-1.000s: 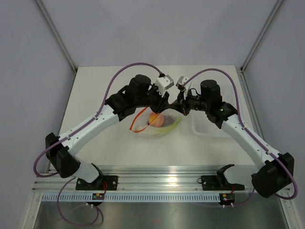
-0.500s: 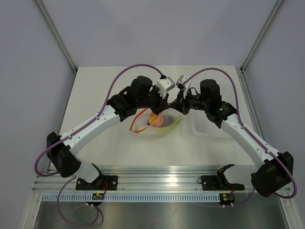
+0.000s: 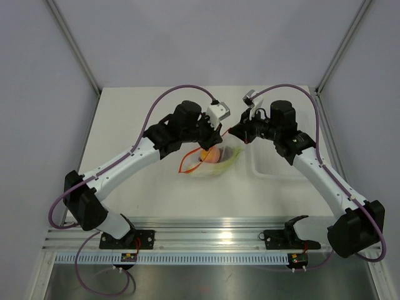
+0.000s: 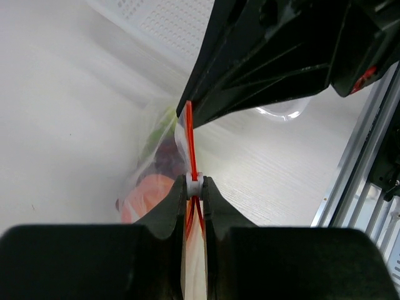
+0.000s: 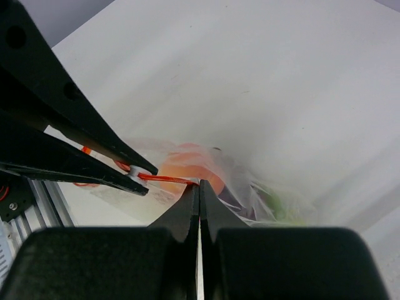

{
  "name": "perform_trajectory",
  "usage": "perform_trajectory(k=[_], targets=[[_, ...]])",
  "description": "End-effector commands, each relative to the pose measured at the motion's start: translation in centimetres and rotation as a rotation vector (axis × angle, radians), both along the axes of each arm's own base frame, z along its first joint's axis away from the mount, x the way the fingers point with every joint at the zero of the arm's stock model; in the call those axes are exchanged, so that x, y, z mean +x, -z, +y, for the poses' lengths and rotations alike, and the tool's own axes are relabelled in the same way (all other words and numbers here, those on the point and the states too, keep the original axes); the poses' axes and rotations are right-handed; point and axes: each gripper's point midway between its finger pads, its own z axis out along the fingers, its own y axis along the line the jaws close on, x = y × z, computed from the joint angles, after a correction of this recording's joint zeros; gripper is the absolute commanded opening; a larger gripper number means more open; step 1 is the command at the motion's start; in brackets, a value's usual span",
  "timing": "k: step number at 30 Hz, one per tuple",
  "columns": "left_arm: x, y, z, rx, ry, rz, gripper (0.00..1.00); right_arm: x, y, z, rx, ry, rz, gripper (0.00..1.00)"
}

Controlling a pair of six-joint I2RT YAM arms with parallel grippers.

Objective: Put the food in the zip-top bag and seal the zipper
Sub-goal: Zip the zipper food storage bag at the center of the board.

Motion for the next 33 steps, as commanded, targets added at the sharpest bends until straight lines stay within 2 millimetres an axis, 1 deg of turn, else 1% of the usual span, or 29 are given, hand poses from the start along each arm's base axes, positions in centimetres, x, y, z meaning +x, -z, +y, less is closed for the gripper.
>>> perform_trajectory(k=[1,3,5,9,11,12,14,16,17,18,20,21,22,23,24,25,26,27,28,29,30,31,32,33], targets=[[0.1,0.8,0.6,0.029,-0.001,-0.002,0.00,3.0,-4.4,-2.0,0.064,0.159,-0.122,0.00],[0.3,1.2,1.1,0.039,-0.015,0.005,0.00,3.6,-4.6,-2.9,0.064,0.202,-0.132,0.00],[0.4,1.5,1.6,0.046,-0.022,0.011,0.00,4.0,-4.4,-3.3,0.076,0.239,-0.103,0.00],[0.8,2.0,3.3,0.041,-0.062,0.040,0.00,5.3,-4.1,-4.6,0.090,0.329,-0.074,0.00],[0.6,2.2,4.2,0.032,-0.080,0.059,0.00,5.9,-3.9,-4.9,0.099,0.362,-0.060,0.00],[0.8,2.3,4.7,0.027,-0.096,0.066,0.00,6.3,-3.6,-5.1,0.097,0.381,-0.053,0.00],[0.4,2.6,5.6,0.015,-0.113,0.086,0.00,6.7,-3.8,-5.2,0.111,0.398,-0.053,0.00],[0.5,2.7,6.7,0.008,-0.142,0.089,0.00,7.2,-3.7,-5.4,0.114,0.410,-0.050,0.00],[0.1,2.8,7.2,0.000,-0.146,0.095,0.00,7.2,-3.8,-5.2,0.120,0.404,-0.050,0.00],[0.2,2.6,7.5,-0.010,-0.153,0.087,0.00,7.1,-3.9,-4.9,0.126,0.384,-0.051,0.00],[-0.1,2.4,7.6,-0.017,-0.149,0.085,0.00,7.0,-3.9,-4.3,0.132,0.344,-0.053,0.00],[-0.1,2.4,7.6,-0.018,-0.150,0.090,0.00,6.6,-3.7,-3.6,0.131,0.297,-0.042,0.00],[-0.1,2.4,7.5,-0.019,-0.144,0.092,0.00,6.3,-3.9,-3.2,0.127,0.259,-0.045,0.00],[-0.2,2.1,7.2,-0.029,-0.130,0.094,0.00,5.8,-3.3,-2.9,0.096,0.212,-0.038,0.00],[-0.3,1.9,7.1,-0.034,-0.123,0.094,0.00,4.7,-3.0,-1.9,0.089,0.120,-0.024,0.00],[-0.3,1.9,6.9,-0.039,-0.114,0.097,0.00,4.2,-3.2,-1.6,0.082,0.079,-0.025,0.00],[-0.5,1.8,6.6,-0.047,-0.094,0.102,0.00,3.7,-2.6,-1.5,0.045,0.039,-0.037,0.06],[-0.4,1.6,6.3,-0.054,-0.084,0.105,0.00,3.0,-3.0,-1.3,0.044,-0.003,-0.058,0.19],[-0.5,1.4,6.1,-0.060,-0.074,0.106,0.00,2.7,-2.9,-1.3,0.031,-0.021,-0.075,0.49],[-0.7,1.2,5.9,-0.071,-0.053,0.111,0.00,2.4,-2.9,-1.4,0.003,-0.047,-0.126,0.61],[-0.7,0.9,5.7,-0.081,-0.044,0.105,0.00,1.9,-3.4,-1.3,-0.019,-0.051,-0.169,0.71],[-0.7,0.7,5.6,-0.089,-0.037,0.102,0.00,1.7,-3.3,-1.2,-0.044,-0.061,-0.197,0.79],[-1.0,0.6,5.4,-0.097,-0.022,0.104,0.00,1.4,-2.9,-1.3,-0.094,-0.085,-0.229,0.82],[-0.9,0.3,5.3,-0.106,-0.015,0.097,0.00,1.1,-2.5,-0.9,-0.120,-0.108,-0.232,0.83]])
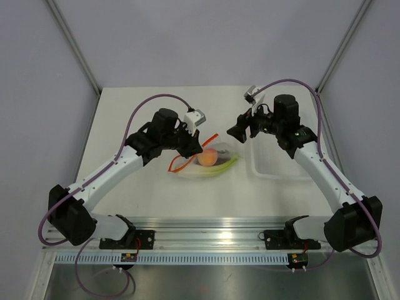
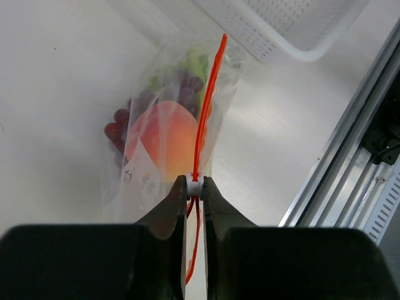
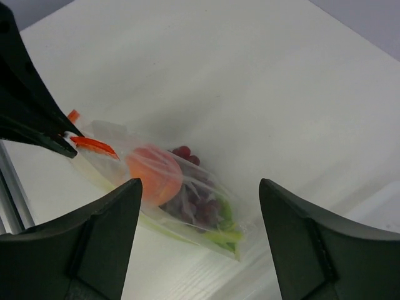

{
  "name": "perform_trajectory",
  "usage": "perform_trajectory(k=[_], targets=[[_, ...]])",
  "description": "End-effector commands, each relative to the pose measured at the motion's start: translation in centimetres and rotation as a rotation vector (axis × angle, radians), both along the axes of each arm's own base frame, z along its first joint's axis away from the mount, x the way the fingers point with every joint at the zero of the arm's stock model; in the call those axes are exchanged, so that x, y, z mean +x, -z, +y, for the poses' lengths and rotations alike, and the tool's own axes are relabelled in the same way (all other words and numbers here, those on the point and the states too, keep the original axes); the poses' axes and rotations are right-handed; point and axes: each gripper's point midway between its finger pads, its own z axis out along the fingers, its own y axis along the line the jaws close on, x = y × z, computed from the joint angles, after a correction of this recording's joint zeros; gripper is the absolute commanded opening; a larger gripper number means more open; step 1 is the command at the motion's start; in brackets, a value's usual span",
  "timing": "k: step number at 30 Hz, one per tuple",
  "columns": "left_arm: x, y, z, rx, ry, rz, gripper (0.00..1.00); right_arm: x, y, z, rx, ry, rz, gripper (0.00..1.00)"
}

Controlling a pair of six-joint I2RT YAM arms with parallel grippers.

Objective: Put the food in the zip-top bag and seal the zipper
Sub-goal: Zip the zipper food storage bag at the center of the board.

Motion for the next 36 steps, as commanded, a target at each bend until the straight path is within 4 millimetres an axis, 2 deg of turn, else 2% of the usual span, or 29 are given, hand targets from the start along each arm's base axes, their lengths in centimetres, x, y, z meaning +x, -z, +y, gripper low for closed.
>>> perform_trajectory(k=[1,2,3,6,7,11,15,17,19,24,29,30,32,36], targets=[[0.4,-4.0,-1.8,-0.119,0.068,-0.078,0.00,-1.8,-2.5,1.0,-0.111,-0.149,-0.176,0.83],[0.3,-4.2,-1.9,-0.126,0.079,-0.074,0.00,-2.2,-1.6,1.0,-0.152,-0.176,-0.155,0.83],[0.2,-4.2,-2.0,-0.130,0.086,-0.074,0.00,-2.1,-1.8,1.4,-0.154,-0.206,-0.149,0.83],[0.2,-4.6,-2.2,-0.138,0.099,-0.070,0.00,-3.2,-1.2,2.6,-0.137,-0.324,-0.107,0.79],[0.2,-4.5,-2.3,-0.135,0.099,-0.067,0.00,-3.5,-1.7,3.0,-0.125,-0.354,-0.109,0.78],[0.2,-4.7,-2.4,-0.135,0.110,-0.061,0.00,-4.9,-1.2,4.6,-0.115,-0.459,-0.079,0.78],[0.2,-4.8,-2.5,-0.136,0.116,-0.058,0.00,-5.4,-0.2,6.1,-0.125,-0.522,-0.035,0.78],[0.1,-4.7,-2.5,-0.136,0.118,-0.054,0.00,-5.4,-0.3,6.6,-0.114,-0.539,-0.033,0.73],[0.1,-4.8,-2.5,-0.134,0.122,-0.056,0.00,-5.5,-0.3,7.0,-0.105,-0.552,-0.031,0.65],[0.0,-4.8,-2.5,-0.135,0.128,-0.056,0.00,-5.3,-0.2,7.5,-0.100,-0.551,-0.033,0.51],[-0.1,-4.9,-2.5,-0.138,0.131,-0.057,0.00,-5.1,-0.2,7.6,-0.098,-0.544,-0.032,0.30],[-0.1,-4.8,-2.5,-0.137,0.132,-0.054,0.00,-5.1,-0.3,7.6,-0.095,-0.544,-0.033,0.16],[-0.2,-4.7,-2.5,-0.137,0.133,-0.051,0.00,-5.0,-0.4,7.7,-0.087,-0.542,-0.034,0.00],[-0.1,-4.8,-2.4,-0.133,0.129,-0.056,0.00,-4.9,-0.4,7.7,-0.081,-0.537,-0.038,0.00]])
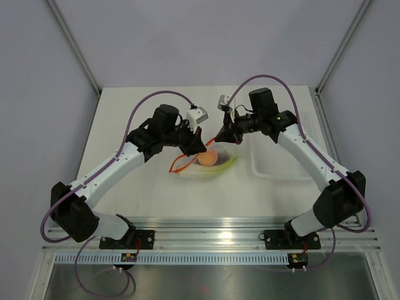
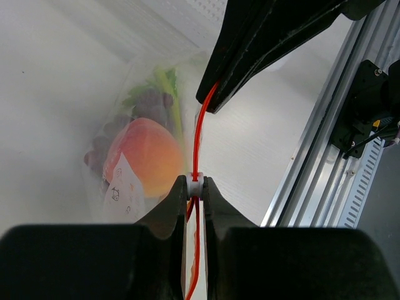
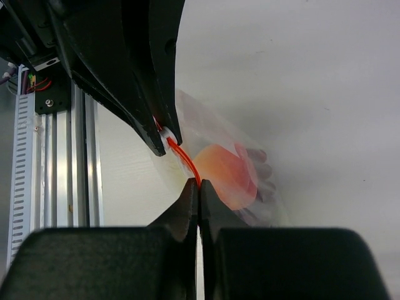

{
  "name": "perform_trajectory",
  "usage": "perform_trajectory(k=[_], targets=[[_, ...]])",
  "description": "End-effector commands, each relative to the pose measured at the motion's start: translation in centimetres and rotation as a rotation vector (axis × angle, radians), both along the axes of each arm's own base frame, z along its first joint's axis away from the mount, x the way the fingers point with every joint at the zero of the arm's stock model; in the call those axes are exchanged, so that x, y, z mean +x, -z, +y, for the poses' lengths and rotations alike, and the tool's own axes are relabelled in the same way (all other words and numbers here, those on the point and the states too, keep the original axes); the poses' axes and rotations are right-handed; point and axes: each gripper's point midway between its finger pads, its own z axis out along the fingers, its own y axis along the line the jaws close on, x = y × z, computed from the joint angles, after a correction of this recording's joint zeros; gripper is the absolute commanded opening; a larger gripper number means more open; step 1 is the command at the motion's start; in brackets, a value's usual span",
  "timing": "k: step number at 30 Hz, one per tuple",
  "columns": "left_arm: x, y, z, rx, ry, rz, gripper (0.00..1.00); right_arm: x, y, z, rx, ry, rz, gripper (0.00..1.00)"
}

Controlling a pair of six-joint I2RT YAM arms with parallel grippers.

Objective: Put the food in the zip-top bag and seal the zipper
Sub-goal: Zip the zipper food storage bag at the center of the board.

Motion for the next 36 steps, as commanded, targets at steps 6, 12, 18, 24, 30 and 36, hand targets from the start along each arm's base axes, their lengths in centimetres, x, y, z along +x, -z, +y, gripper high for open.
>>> perform_trajectory(k=[6,12,18,24,30,36], targets=[[0.7,-2.7,-0.2,-0.042,0.010,-0.079,0.00,3.0,-3.3,0.1,0.089,0.137,-0.184,0.00],[0.6,-1.9,0.9,-0.018,-0.028,-0.069,0.00,5.7,-5.4,-1.6,0.190,0.268,-0.200,0.00],[0.6,-0.9,2.8,0.012,-0.106,-0.059,0.00,8.1,-6.9,-2.2,0.268,0.386,-0.239,0.00],[0.5,0.0,4.4,0.045,-0.196,-0.028,0.00,10.2,-7.7,-3.0,0.328,0.474,-0.246,0.00],[-0.3,1.4,5.7,0.073,-0.257,0.023,0.00,11.1,-7.8,-3.3,0.340,0.512,-0.247,0.00],[-2.0,2.9,6.9,0.066,-0.294,0.061,0.00,11.5,-7.8,-3.7,0.352,0.547,-0.246,0.00]])
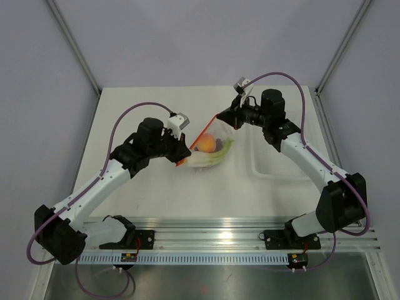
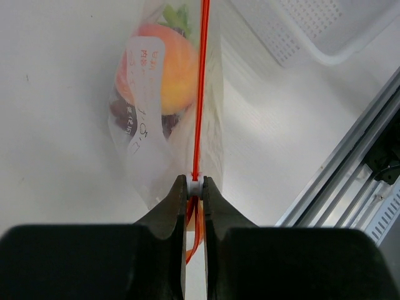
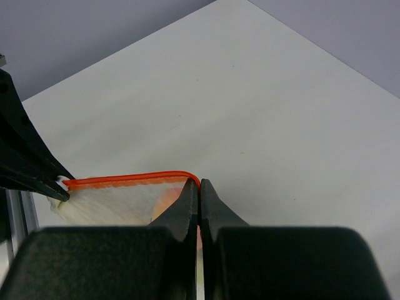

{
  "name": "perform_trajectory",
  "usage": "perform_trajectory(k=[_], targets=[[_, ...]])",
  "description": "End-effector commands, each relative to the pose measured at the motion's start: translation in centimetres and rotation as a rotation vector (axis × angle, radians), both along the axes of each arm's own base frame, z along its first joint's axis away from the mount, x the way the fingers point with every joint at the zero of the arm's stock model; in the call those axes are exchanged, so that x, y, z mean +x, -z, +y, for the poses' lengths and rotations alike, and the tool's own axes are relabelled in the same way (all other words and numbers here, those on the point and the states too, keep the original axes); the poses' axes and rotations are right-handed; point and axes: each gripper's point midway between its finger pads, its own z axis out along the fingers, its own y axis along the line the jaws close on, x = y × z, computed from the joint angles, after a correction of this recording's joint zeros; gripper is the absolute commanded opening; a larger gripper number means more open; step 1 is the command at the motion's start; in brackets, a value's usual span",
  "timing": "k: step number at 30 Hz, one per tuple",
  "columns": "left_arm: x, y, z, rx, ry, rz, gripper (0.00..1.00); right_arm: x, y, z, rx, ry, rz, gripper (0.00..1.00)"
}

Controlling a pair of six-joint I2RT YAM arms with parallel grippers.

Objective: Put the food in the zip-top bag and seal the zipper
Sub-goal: Zip the zipper food storage bag at the center of the board.

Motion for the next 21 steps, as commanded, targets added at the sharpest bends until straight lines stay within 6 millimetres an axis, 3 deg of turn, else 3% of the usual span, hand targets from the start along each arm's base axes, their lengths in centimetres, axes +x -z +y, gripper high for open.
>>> perform_trajectory(k=[1,21], targets=[[-1.9,1.1,1.6,0.009,-0.055,0.073,0.00,3.5,-4.4,-2.3,0.065,0.154,-0.168,0.00],[-4.0,2.5,3.4,-0.013,-0.156,0.147,0.00,5.2,-6.3,-3.2,0.172,0.273,-0.162,0.00]])
